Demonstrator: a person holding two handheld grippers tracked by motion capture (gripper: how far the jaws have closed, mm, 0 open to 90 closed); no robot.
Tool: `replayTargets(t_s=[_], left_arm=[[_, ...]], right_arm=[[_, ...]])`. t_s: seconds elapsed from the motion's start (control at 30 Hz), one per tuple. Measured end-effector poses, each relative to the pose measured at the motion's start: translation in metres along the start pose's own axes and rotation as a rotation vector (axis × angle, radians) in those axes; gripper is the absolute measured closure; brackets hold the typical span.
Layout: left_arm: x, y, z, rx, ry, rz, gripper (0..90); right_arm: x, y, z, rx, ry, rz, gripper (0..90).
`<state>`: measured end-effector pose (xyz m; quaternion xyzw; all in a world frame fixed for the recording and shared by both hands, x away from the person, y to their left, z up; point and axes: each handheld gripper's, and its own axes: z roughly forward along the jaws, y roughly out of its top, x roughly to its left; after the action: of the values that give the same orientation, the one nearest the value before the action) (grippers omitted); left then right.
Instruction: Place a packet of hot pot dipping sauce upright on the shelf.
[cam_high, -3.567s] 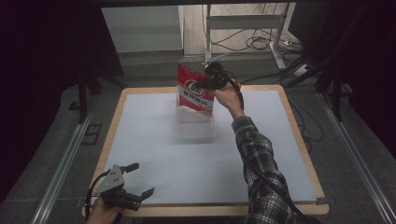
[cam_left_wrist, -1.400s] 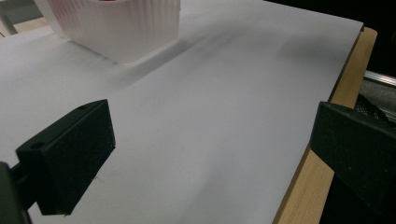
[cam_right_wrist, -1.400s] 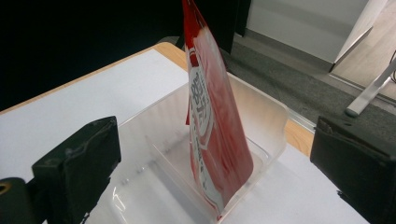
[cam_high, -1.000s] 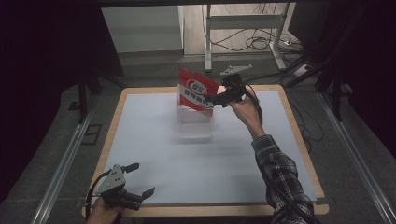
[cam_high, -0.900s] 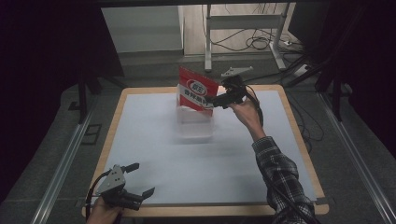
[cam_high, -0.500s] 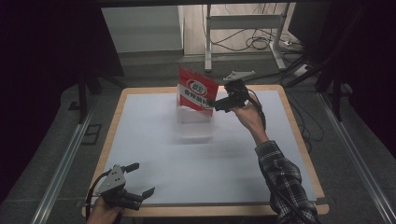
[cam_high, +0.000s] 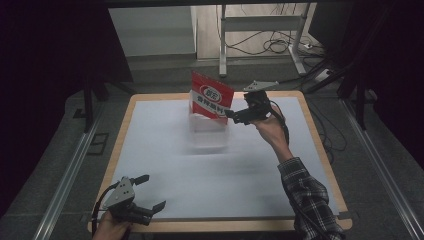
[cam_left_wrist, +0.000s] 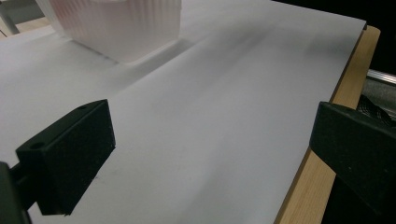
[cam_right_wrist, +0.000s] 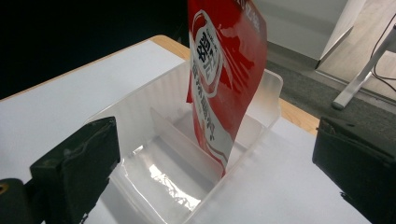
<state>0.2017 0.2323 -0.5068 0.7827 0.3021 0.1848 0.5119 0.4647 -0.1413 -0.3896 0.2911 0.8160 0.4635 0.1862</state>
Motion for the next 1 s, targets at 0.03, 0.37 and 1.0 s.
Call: replayTargets(t_s=[0.03, 0.37, 1.0], left_arm=[[0.0, 0.0, 0.0, 0.0, 0.0, 0.0, 0.1], [-0.001, 0.0, 0.0, 0.003, 0.003, 0.003, 0.2], [-0.001, 0.0, 0.001, 0.001, 0.004, 0.002, 0.2]], right_arm=[[0.0, 0.0, 0.0, 0.0, 0.0, 0.0, 0.9], [0.01, -0.013, -0.006, 0.014, -0.01, 0.003, 1.6], [0.025, -0.037, -0.016, 0.013, -0.006, -0.019, 1.9]])
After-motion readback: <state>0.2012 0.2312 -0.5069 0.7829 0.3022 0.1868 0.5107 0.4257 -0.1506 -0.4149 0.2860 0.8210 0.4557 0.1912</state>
